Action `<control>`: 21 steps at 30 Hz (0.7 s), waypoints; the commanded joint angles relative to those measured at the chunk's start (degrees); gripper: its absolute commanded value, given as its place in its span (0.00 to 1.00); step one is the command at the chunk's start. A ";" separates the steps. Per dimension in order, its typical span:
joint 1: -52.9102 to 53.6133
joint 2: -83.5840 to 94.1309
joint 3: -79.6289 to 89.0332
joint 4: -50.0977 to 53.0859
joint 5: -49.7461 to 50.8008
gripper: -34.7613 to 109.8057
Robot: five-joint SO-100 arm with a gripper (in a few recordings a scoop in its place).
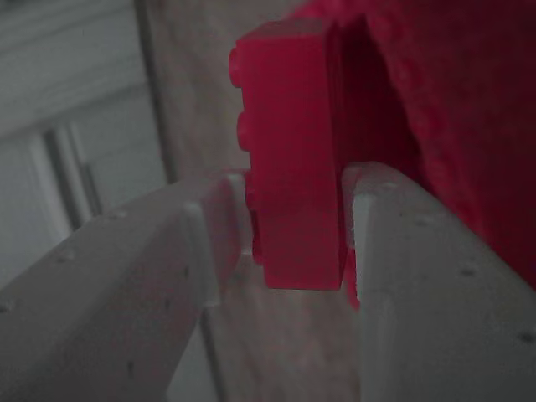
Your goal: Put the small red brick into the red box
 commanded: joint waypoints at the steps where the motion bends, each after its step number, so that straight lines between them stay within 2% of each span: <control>1: -1.58 2.29 -4.92 -2.37 -1.32 0.25; 6: -2.11 1.32 -4.92 -6.15 -2.29 0.27; 15: -2.37 1.05 -4.66 -6.50 -1.05 0.33; 21: -2.55 2.64 -3.78 -6.42 -0.18 0.31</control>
